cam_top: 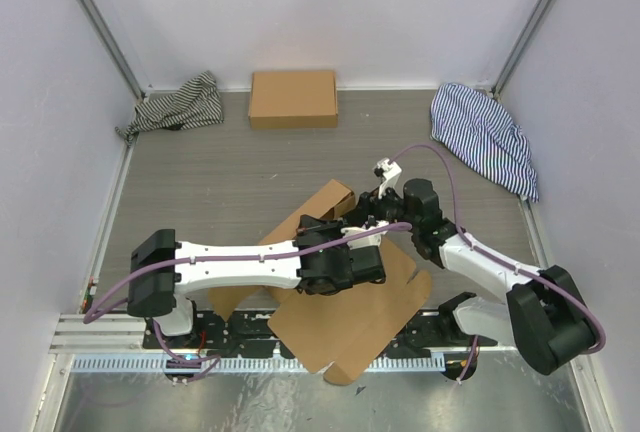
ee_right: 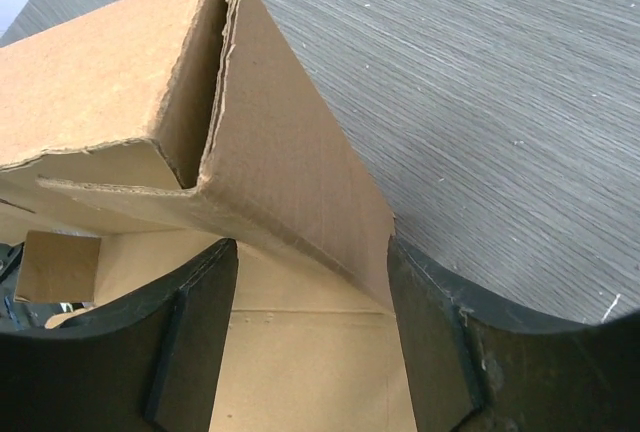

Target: Fold the paper box

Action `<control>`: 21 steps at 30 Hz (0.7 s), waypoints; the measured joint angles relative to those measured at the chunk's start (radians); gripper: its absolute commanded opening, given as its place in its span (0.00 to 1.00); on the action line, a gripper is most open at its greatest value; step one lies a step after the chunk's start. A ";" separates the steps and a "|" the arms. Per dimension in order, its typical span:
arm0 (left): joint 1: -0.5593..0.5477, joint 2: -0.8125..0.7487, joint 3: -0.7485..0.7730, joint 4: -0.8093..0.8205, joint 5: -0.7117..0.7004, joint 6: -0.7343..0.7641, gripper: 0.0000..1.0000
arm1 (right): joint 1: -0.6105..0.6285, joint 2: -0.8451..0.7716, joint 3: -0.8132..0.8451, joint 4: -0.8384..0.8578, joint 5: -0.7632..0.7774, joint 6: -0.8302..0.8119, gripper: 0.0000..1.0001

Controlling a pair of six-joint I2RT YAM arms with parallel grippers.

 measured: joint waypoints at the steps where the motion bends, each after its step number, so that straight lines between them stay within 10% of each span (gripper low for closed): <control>1: 0.000 0.000 0.000 0.000 0.000 0.000 0.00 | 0.001 0.006 -0.007 0.024 -0.005 0.001 0.61; 9: -0.001 0.004 0.006 -0.007 0.001 -0.003 0.02 | 0.006 0.042 -0.047 0.146 -0.029 0.011 0.21; 16: -0.003 0.020 0.035 -0.031 0.027 -0.034 0.56 | 0.007 0.048 -0.052 0.162 0.024 0.008 0.13; 21: -0.011 -0.001 0.041 -0.026 0.092 -0.072 0.60 | 0.011 0.045 -0.054 0.164 0.051 0.010 0.10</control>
